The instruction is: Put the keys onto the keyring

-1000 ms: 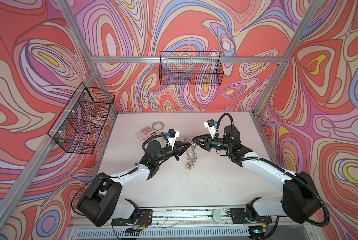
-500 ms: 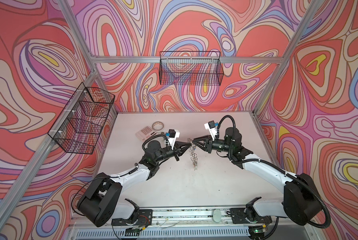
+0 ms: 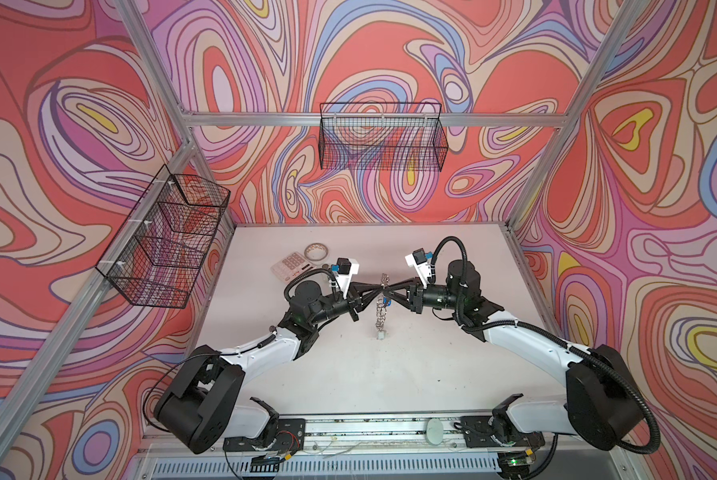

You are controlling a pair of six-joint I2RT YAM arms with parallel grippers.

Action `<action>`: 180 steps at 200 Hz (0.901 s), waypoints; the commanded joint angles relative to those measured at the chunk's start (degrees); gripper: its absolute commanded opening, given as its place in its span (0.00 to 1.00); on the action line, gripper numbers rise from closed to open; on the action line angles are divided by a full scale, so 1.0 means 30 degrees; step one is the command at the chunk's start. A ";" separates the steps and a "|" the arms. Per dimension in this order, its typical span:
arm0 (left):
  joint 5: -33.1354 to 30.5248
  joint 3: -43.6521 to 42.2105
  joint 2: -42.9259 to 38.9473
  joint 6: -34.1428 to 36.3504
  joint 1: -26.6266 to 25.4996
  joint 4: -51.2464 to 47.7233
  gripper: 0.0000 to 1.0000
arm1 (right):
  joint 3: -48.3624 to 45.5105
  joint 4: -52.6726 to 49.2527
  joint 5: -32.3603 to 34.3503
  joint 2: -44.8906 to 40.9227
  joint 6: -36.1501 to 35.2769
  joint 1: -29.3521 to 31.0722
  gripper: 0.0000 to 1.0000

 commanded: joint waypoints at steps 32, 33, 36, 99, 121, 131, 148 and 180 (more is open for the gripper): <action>0.0580 0.0701 -0.0535 -0.0237 0.0037 0.1587 0.00 | 0.0046 -0.0209 -0.0188 0.0201 -0.0336 0.0332 0.05; 0.0580 0.0708 -0.0537 -0.0220 0.0037 0.1553 0.00 | 0.0024 -0.0209 -0.0167 0.0175 -0.0336 0.0324 0.05; 0.0580 0.0711 -0.0564 -0.0164 0.0037 0.1461 0.00 | 0.0004 -0.0217 -0.0152 0.0155 -0.0343 0.0320 0.04; 0.1569 0.0895 -0.1147 0.0395 0.0350 -0.0922 0.00 | -0.0592 0.0427 0.0480 -0.0298 -0.0277 0.0350 0.00; 0.1996 0.1019 -0.1480 0.0652 0.0586 -0.2027 0.00 | -0.1142 0.1136 0.1111 -0.0756 -0.0434 0.0359 0.00; 0.2172 0.1102 -0.1689 0.0911 0.0683 -0.2717 0.00 | -0.1406 0.1451 0.1404 -0.0886 -0.0607 0.0361 0.00; 0.2500 0.1421 -0.2036 0.1744 0.0821 -0.4498 0.00 | -0.1571 0.1710 0.1515 -0.0902 -0.0875 0.0403 0.00; 0.3294 0.2440 -0.2527 0.4017 0.0850 -0.8695 0.02 | -0.1647 0.1520 0.1786 -0.0680 -0.2017 0.0847 0.00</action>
